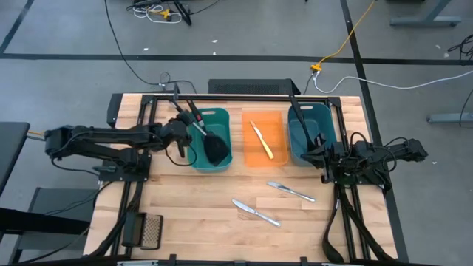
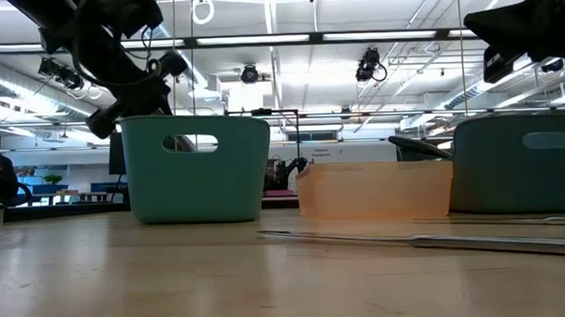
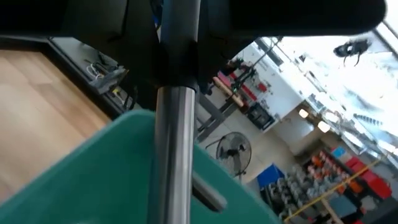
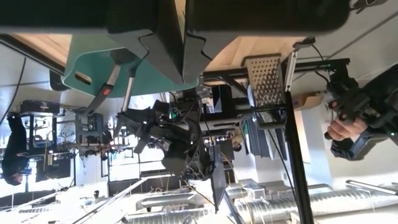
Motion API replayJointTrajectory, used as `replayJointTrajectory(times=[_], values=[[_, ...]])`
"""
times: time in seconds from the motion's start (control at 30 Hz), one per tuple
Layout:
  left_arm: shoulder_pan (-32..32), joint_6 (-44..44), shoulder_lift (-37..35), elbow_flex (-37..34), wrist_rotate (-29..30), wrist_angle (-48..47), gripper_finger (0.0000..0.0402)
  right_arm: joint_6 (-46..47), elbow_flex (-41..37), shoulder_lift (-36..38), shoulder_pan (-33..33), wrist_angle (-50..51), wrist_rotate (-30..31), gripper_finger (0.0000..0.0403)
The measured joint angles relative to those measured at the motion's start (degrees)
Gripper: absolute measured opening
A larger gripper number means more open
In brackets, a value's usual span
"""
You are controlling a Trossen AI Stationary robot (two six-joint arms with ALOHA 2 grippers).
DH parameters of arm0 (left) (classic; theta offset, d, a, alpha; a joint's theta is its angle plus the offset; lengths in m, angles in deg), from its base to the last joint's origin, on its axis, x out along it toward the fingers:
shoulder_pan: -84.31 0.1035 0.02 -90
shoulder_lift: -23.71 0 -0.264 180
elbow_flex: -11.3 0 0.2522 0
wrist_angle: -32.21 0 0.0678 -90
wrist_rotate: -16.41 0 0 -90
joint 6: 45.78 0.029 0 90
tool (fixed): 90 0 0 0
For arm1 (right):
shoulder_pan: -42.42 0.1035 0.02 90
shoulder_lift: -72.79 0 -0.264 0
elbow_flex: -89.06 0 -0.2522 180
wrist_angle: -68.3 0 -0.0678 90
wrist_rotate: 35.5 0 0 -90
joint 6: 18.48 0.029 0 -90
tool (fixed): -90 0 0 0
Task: Pick & Place Kitchen Items
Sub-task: Put the black spatula into the green bin
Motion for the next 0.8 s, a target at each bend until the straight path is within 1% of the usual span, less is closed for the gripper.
replayJointTrajectory(times=[0.27, 0.47, 0.63, 0.7, 0.8], values=[[1.43, 0.84, 4.74, 0.0, -2.09, 3.99, 0.0084, 0.01, 0.0, 0.0, 0.0, 0.15, 0.07, 0.0013], [2.1, 1.87, 5.86, 0.0, -3.25, 5.9, 0.0084, 0.01, 0.0, 0.0, 0.01, 0.17, 0.07, 0.0013], [2.1, 1.14, 5.88, 0.0, -3.95, 5.71, 0.0085, -0.01, 0.0, 0.0, -0.01, 0.33, 0.06, 0.0013], [2.1, 1.12, 5.88, 0.0, -3.97, 5.73, 0.011, -0.01, 0.0, 0.0, 0.01, 0.35, 0.06, 0.0013], [2.1, 0.97, 5.88, 0.0, -3.61, 5.73, 0.0165, -0.01, 0.0, 0.0, 0.0, 0.34, 0.06, 0.0013]])
